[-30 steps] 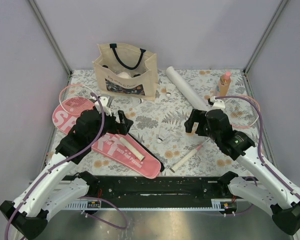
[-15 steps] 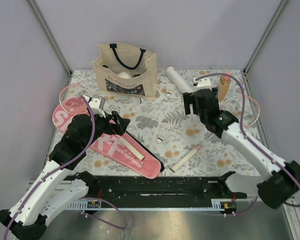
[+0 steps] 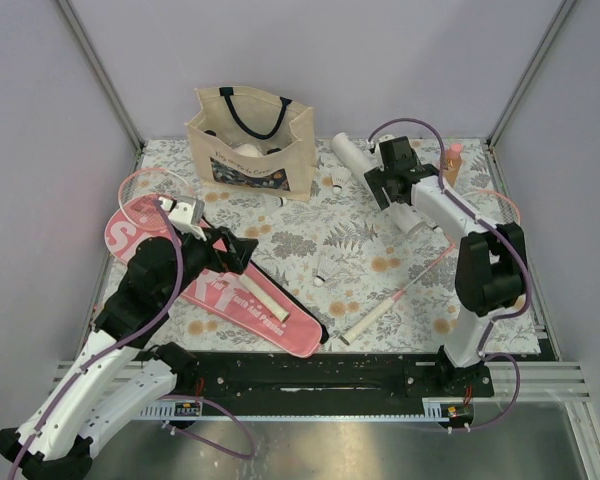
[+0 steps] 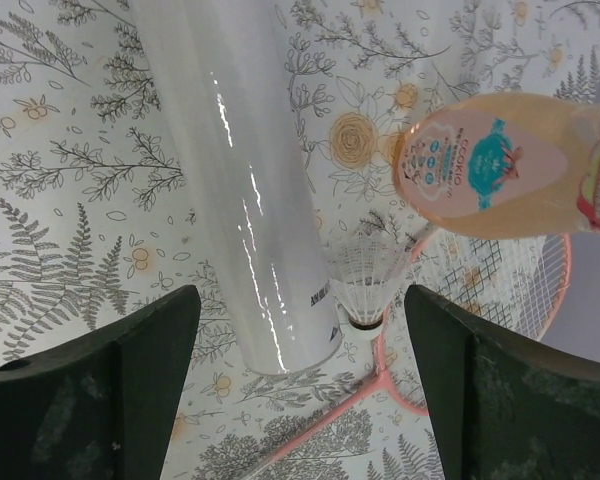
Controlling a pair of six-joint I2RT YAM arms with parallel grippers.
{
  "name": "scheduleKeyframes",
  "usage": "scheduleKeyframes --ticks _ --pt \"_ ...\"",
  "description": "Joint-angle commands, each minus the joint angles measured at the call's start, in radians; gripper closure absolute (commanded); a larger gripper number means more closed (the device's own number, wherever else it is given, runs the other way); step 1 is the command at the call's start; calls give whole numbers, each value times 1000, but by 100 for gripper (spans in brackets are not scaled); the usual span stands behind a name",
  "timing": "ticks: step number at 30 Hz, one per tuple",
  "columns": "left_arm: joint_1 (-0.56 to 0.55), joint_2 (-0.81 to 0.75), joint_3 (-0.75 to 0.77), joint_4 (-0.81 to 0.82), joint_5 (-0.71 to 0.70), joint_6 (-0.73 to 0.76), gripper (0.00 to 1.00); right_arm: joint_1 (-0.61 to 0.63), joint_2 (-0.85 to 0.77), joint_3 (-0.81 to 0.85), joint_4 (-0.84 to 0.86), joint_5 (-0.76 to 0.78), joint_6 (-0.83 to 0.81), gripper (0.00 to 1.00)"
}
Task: Pack up the badminton gear
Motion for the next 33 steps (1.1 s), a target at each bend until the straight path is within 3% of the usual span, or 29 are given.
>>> scheduleKeyframes --ticks 1,17,21,27,33 --pt "-2 -24 -19 86 9 47 1 -20 101 106 -55 -116 -113 8" --pt "-2 -35 -41 110 19 105 1 -53 393 327 -169 -96 -248 12" --pt "-1 -36 -44 121 19 119 1 -54 430 333 -173 -93 -256 18" --pt "-2 -47 -56 133 19 133 1 -57 395 318 -175 -90 -257 34" --pt "-2 -82 -94 190 43 164 2 -56 229 301 -175 -116 -216 44"
